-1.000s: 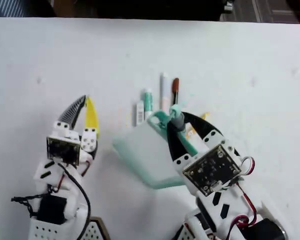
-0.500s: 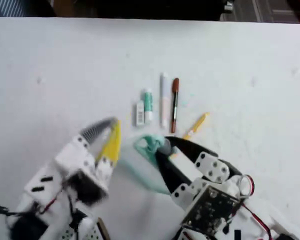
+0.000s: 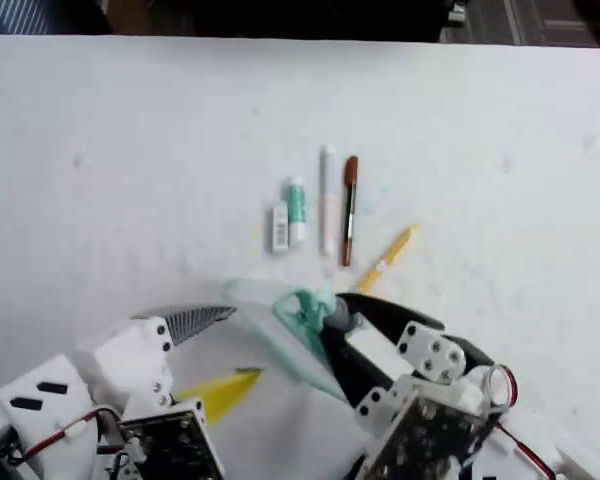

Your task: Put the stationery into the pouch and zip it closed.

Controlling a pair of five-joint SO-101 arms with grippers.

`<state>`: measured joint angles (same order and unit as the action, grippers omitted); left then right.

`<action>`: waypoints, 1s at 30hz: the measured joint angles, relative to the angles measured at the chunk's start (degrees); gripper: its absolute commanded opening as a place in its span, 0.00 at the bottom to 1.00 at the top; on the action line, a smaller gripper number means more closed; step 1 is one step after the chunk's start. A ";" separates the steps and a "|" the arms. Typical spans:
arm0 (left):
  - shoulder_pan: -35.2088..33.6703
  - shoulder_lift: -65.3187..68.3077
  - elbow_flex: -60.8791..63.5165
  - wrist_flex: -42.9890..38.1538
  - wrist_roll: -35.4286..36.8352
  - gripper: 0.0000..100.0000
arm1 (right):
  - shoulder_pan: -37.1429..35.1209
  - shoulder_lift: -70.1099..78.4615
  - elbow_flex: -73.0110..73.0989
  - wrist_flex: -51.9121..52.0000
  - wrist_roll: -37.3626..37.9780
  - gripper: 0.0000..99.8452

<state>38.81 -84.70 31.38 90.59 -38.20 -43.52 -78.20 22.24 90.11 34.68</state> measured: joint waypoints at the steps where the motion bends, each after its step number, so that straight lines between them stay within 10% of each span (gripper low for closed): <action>1: 0.00 0.00 0.53 0.00 -0.09 0.33 | -1.41 0.00 0.00 0.44 0.53 0.02; 19: -4.66 0.44 19.78 -20.84 -2.29 0.33 | -13.98 -0.09 -0.18 4.66 13.63 0.02; 30: 7.30 -18.02 19.25 -10.11 2.20 0.32 | -1.85 0.09 -6.24 3.96 15.74 0.02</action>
<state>46.11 -102.73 50.64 80.48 -36.00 -45.36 -78.11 16.00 94.07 50.42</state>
